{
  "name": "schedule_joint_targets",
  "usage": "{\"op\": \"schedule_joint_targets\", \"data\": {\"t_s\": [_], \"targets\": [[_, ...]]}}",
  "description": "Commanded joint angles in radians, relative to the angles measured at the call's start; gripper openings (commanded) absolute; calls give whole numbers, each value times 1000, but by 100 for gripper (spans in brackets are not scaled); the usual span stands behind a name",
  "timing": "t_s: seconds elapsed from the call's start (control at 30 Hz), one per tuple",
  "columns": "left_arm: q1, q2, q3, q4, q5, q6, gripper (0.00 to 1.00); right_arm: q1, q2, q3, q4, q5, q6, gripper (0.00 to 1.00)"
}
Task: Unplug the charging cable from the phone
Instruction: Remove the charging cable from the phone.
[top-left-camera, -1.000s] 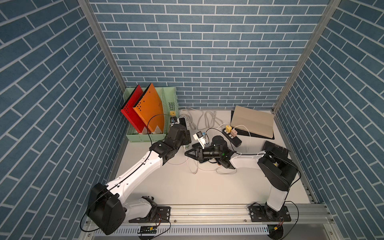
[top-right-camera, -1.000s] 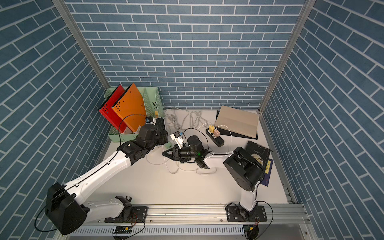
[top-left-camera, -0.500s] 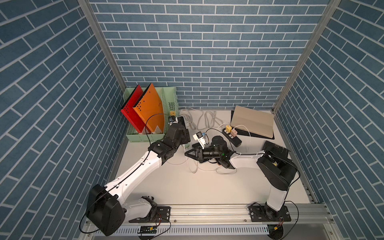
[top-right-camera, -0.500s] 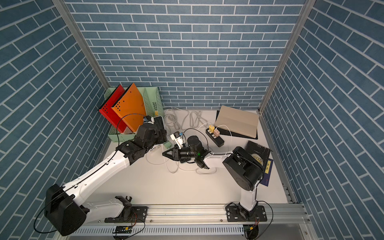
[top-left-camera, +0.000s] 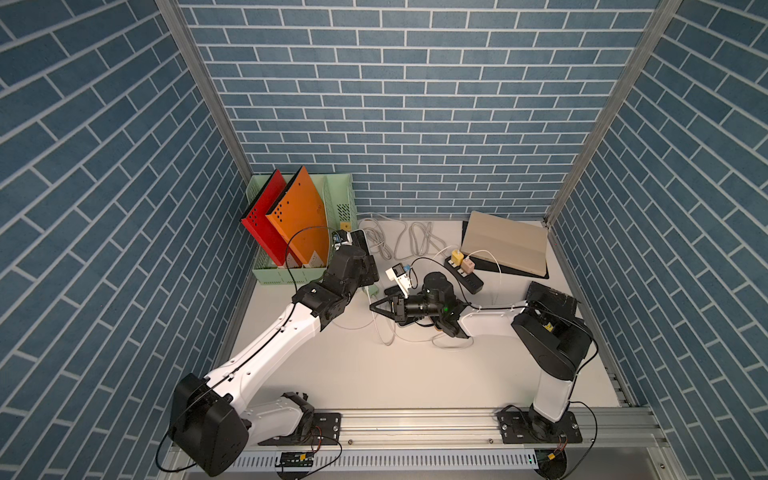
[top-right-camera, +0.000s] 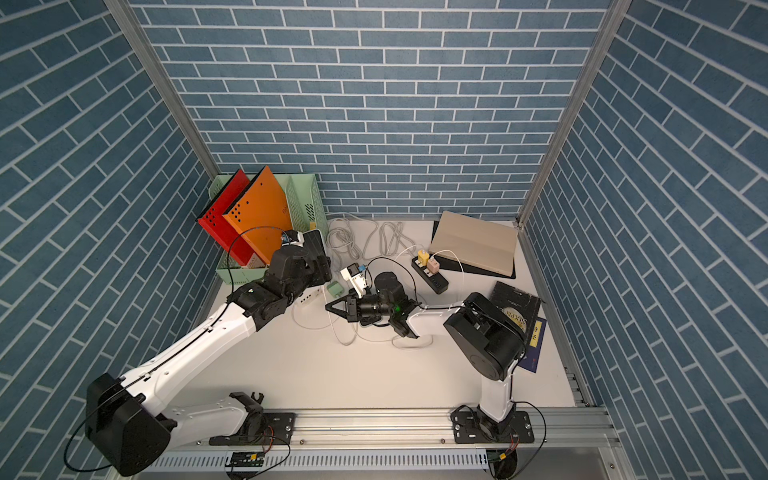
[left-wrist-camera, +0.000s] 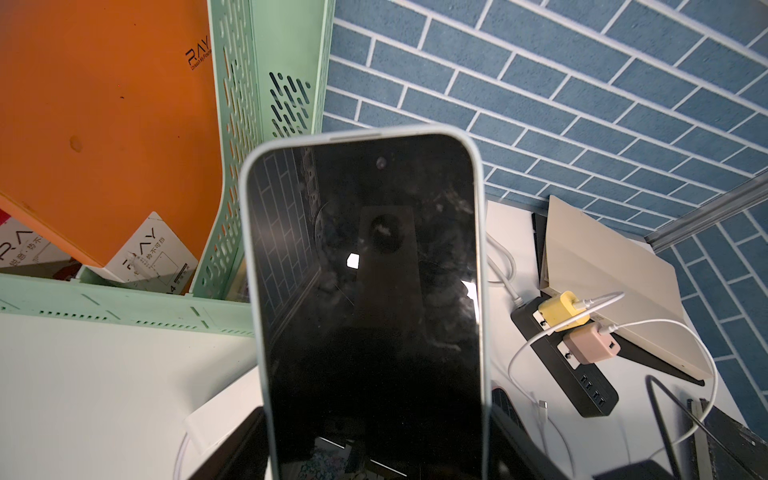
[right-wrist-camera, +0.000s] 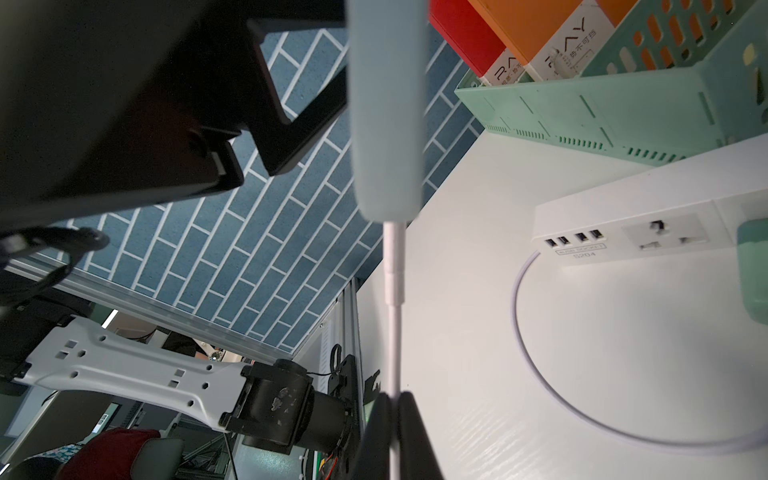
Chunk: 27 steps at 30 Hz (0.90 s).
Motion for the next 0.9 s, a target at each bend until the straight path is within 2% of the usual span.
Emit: {"op": "schedule_joint_targets", "data": {"t_s": [0.0,0.07,0.53,0.6,0.7,0.87], "targets": [[9,-25,14,53,-18,2,0,6,-21,-12,34,-2,-12,3],[11,-27,12,52,-23,4,0,7,-25,-12,36,-6,-12,0],[49,-48,8,41,-29,17,0,11,-54,-39,9,-12,-18,0],[51,-54,2,35,-34,15,0,9,-56,-36,-2,-6,-19,9],[51,-71,-2,31,-36,15,0,7,-57,-24,-35,-1,-21,34],[52,-82,3,14,-38,16,0,-9,-77,3,-121,17,-56,60]]}}
